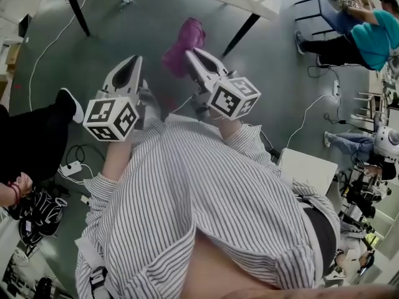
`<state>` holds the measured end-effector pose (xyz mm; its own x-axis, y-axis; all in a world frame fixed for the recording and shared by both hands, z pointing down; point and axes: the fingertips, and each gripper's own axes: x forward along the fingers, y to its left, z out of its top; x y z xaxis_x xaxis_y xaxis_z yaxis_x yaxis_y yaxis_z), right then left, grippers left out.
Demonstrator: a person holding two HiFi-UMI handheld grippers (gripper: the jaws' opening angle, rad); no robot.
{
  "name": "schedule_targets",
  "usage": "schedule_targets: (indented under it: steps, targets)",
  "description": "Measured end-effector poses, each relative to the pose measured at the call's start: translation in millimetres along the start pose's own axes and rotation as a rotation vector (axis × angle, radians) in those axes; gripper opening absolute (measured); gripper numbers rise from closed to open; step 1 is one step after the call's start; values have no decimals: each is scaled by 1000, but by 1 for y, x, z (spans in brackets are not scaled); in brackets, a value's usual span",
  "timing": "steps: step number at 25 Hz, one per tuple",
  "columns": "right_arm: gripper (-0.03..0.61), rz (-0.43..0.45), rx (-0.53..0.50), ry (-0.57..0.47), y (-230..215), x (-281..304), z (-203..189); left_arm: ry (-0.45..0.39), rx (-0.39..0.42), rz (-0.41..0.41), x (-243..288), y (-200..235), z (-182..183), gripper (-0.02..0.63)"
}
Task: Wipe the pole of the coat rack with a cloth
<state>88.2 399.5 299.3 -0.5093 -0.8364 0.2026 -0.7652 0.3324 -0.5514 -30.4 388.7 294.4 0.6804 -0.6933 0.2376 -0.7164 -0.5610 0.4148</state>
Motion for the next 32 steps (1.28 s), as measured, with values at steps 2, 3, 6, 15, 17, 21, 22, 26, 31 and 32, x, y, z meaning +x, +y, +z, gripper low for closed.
schedule_targets:
  steps: [2, 3, 6, 15, 17, 21, 22, 26, 31, 32]
  targets:
    - [55, 2, -15, -13, 0, 24, 9, -17, 4, -2, 12, 21, 18, 11]
    - [55, 4, -25, -19, 1, 35, 13, -26, 9, 2, 17, 30, 26, 11]
    - [55, -2, -38, -21, 1, 65, 24, -32, 18, 19, 31, 55, 46, 11]
    - [55, -25, -54, -53, 0, 157, 67, 16, 36, -37, 82, 119, 92, 11]
    - [55, -36, -53, -52, -2, 167, 68, 20, 31, -45, 93, 129, 98, 12]
    - [55, -68, -29, -45, -14, 181, 66, 62, 13, -116, 113, 135, 95, 12]
    - [55, -75, -22, -45, -17, 183, 68, 71, 15, -125, 117, 135, 95, 12]
    - [55, -106, -10, -51, -30, 190, 75, 89, 36, -121, 131, 141, 98, 12]
    - [55, -109, 21, -40, -57, 217, 87, 112, 22, -107, 160, 159, 101, 12]
    - [55, -105, 21, -37, -62, 224, 90, 114, 20, -102, 167, 164, 103, 12]
